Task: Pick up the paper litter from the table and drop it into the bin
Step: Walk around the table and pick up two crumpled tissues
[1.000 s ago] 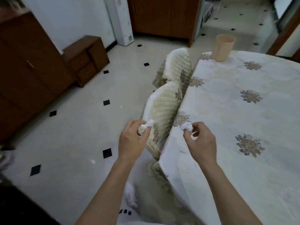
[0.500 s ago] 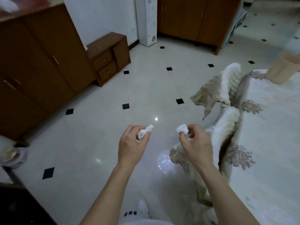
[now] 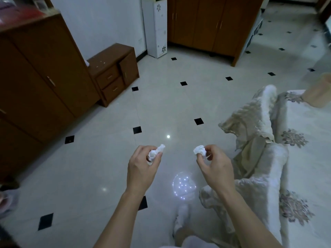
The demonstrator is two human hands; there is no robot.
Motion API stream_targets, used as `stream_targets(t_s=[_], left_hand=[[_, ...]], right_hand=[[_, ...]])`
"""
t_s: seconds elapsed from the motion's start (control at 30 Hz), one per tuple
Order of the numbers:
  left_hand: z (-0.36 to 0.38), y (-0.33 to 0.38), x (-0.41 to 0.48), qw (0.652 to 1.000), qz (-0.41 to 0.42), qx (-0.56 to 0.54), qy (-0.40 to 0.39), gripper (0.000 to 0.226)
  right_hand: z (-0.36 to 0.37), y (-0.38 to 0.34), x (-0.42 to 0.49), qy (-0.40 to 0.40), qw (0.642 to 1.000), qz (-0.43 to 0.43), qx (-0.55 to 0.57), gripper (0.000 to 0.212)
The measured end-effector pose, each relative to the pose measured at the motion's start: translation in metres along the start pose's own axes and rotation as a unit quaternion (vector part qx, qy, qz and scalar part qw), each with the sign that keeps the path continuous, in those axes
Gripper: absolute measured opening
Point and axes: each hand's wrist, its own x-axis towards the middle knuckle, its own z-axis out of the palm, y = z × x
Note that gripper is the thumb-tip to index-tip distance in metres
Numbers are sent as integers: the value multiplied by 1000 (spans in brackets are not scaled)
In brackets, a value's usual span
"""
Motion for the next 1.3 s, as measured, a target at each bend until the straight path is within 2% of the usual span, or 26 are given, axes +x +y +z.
stream_targets(t_s=[0.33, 0.67, 1.03, 1.3], left_hand=[[69, 9, 148, 1000, 25, 3, -15, 8], [160, 71, 310, 995, 86, -1, -56, 6], [259, 84, 436, 989, 99, -21, -108, 5], [341, 104, 582, 981, 109, -53, -150, 7]], right_hand=[[35, 31, 142, 15, 999, 45, 20, 9], [18, 61, 311, 76, 994, 69, 30, 7], [26, 110, 429, 111, 987, 111, 25, 7], [33, 132, 572, 156, 977, 143, 16, 8]])
